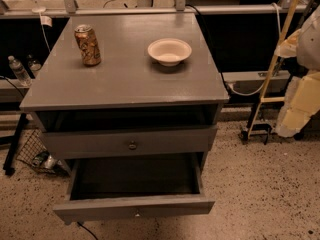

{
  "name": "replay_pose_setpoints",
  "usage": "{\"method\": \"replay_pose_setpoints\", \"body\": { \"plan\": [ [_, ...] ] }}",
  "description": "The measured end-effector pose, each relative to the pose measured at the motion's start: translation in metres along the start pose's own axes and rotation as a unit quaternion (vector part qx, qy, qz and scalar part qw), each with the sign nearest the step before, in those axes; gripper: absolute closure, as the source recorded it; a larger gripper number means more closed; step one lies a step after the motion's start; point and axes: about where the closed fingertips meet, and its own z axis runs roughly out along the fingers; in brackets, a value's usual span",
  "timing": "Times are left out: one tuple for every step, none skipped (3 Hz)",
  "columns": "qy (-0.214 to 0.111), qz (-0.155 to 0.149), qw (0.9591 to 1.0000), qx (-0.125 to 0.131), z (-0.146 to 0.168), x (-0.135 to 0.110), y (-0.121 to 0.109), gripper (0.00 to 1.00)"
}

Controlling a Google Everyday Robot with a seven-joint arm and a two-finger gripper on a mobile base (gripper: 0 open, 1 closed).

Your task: Close middle drawer

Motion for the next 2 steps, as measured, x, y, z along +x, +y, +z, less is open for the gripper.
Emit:
{"method": "replay_pose_setpoints", "body": {
  "plan": [
    [0.0,0.0,1.0,0.0,0.0,0.0,0.0,0.0],
    [-0.003,0.025,0.9995,-0.017,0.021,0.008,0.022,0.0]
  ]
}}
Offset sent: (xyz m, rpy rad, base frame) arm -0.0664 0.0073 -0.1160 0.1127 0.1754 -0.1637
